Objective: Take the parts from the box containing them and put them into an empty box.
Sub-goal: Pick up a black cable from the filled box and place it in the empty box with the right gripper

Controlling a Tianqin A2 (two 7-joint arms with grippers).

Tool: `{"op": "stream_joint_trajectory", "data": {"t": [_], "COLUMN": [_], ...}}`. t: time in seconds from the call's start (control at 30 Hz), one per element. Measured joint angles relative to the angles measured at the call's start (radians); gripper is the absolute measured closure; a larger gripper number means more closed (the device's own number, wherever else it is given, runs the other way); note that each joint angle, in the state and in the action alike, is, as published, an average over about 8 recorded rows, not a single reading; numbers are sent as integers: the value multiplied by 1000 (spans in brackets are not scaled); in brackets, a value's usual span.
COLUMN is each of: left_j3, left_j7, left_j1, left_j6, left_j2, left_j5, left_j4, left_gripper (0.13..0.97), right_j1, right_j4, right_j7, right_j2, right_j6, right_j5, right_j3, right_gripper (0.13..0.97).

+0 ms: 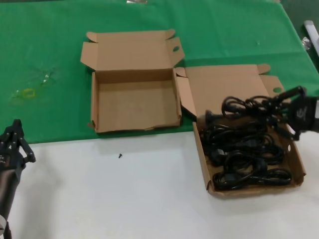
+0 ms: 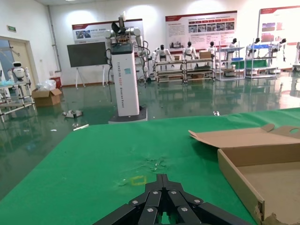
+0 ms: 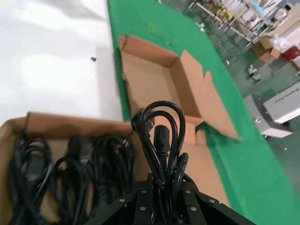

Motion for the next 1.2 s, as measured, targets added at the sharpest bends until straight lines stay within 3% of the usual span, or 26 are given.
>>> {"op": "stream_joint_trajectory", "data": {"t": [0.63, 1.2], "left_j3": [0, 0], "left_j7": [0, 0], "left_j1": [0, 0], "left_j6": [0, 0], "left_j2": [0, 0], "left_j5": [0, 0], "left_j4": [0, 0], "left_gripper": [954, 954], "right_j1": [206, 367], "right_j4": [-27, -192], "right_j7": [11, -30], "right_j2": [-220, -488], "right_j6": [40, 119], "right_j5": [-100, -218], "right_j3": [-131, -267], "right_gripper": [873, 874]}}
